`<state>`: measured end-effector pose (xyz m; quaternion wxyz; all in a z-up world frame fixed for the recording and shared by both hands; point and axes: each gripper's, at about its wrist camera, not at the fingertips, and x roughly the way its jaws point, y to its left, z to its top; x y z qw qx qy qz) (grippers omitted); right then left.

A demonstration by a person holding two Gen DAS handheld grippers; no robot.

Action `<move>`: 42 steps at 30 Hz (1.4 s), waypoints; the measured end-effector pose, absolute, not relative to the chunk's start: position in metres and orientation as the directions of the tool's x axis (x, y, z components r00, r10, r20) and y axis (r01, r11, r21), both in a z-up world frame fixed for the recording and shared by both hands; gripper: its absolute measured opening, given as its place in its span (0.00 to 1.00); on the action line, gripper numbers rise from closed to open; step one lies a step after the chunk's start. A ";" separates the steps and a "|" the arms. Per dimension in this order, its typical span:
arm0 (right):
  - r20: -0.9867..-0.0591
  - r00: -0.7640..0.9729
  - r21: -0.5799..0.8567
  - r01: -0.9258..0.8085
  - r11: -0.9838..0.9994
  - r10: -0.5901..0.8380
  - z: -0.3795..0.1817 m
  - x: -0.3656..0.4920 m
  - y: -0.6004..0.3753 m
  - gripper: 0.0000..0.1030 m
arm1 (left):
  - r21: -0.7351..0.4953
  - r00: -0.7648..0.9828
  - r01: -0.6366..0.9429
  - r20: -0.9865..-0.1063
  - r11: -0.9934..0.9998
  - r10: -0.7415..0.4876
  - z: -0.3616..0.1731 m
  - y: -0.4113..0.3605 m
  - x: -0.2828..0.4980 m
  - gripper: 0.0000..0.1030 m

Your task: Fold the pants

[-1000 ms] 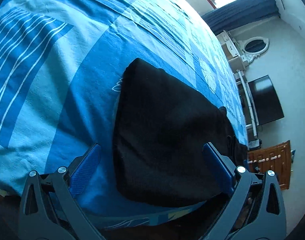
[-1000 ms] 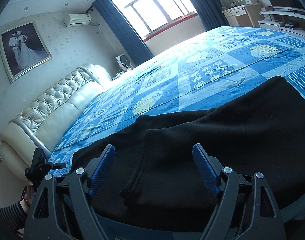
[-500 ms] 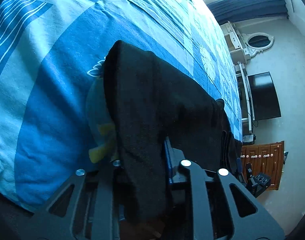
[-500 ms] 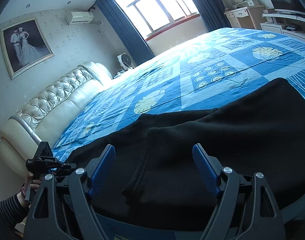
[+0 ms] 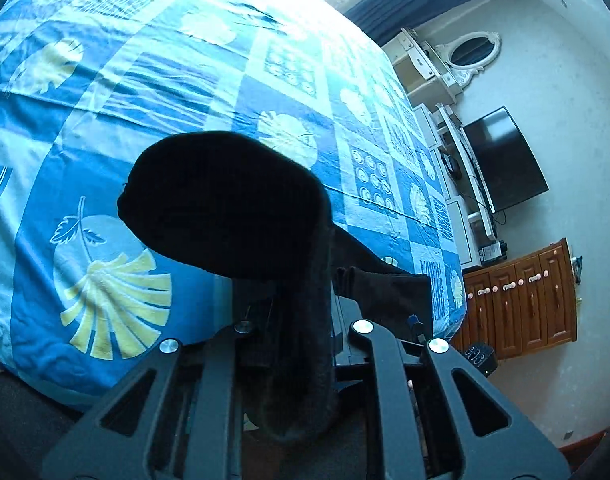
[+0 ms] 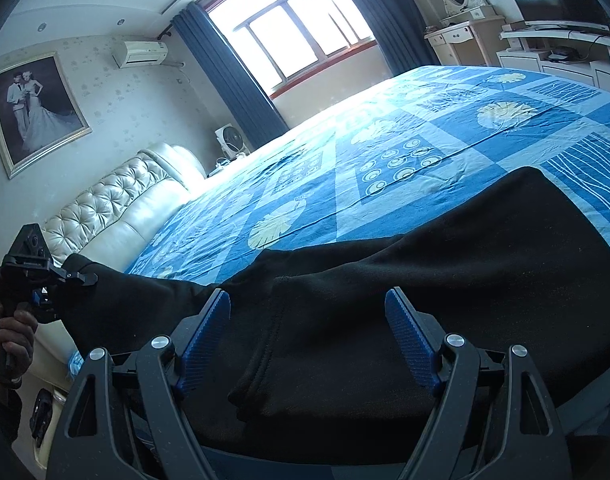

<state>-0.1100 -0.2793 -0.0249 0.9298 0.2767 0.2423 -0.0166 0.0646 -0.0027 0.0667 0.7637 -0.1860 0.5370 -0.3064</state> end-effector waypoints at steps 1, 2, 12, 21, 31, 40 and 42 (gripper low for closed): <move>-0.458 0.884 0.504 0.171 0.847 0.094 -0.023 -0.112 -0.282 0.77 | -0.596 0.232 0.302 -0.711 0.744 -0.664 0.075 -0.019 0.062 0.14; -0.453 0.888 0.503 0.177 0.846 0.083 -0.022 -0.115 -0.285 0.77 | -0.578 0.229 0.335 -0.716 0.744 -0.660 0.082 -0.037 0.061 0.14; -0.469 0.879 0.536 0.355 0.766 -0.079 -0.006 -0.145 -0.357 0.77 | -0.422 0.171 0.537 -0.793 0.730 -0.584 0.071 -0.202 0.033 0.14; -0.466 0.872 0.578 0.426 0.696 -0.148 -0.005 -0.165 -0.398 0.77 | -0.218 0.192 0.637 -0.884 0.740 -0.426 0.011 -0.311 0.001 0.14; -0.477 0.866 0.620 0.451 0.642 -0.148 -0.020 -0.177 -0.420 0.77 | 0.061 0.378 0.661 -0.888 0.748 -0.261 -0.030 -0.355 -0.032 0.14; -0.483 0.865 0.648 0.458 0.608 -0.136 -0.030 -0.181 -0.428 0.77 | 0.191 0.484 0.649 -0.850 0.736 -0.206 -0.039 -0.369 -0.048 0.14; -0.484 0.865 0.648 0.459 0.608 -0.137 -0.030 -0.182 -0.430 0.77 | 0.209 0.499 0.646 -0.844 0.734 -0.199 -0.040 -0.371 -0.049 0.14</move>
